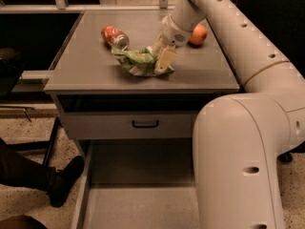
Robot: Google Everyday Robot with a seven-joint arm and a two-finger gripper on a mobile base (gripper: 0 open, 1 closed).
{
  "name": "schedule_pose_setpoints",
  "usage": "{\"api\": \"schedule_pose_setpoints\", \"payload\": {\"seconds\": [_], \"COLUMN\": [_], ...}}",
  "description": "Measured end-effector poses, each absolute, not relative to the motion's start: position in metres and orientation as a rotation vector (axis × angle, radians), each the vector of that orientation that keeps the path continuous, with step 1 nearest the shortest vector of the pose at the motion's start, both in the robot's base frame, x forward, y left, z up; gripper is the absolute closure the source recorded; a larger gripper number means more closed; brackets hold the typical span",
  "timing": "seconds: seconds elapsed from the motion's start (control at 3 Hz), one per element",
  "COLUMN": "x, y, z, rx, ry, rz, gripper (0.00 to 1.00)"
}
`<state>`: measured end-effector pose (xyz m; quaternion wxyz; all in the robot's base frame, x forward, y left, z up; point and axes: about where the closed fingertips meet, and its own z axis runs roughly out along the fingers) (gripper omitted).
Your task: Place green jalapeno chip bag into middle drawer
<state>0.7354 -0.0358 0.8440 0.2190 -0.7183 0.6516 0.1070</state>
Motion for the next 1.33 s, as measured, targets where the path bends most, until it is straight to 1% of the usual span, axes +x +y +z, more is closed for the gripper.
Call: {"api": "schedule_pose_setpoints", "payload": {"seconds": [0.67, 1.0, 1.33], "x": [0.729, 0.7, 0.662], "y": [-0.028, -0.033, -0.041], "z": [0.848, 0.864, 0.863], "rx": [-2.013, -2.028, -2.091], "ry": [1.785, 1.787, 1.805], "rz": [0.267, 0.222, 0.24], "gripper": [0.88, 1.0, 1.0]}}
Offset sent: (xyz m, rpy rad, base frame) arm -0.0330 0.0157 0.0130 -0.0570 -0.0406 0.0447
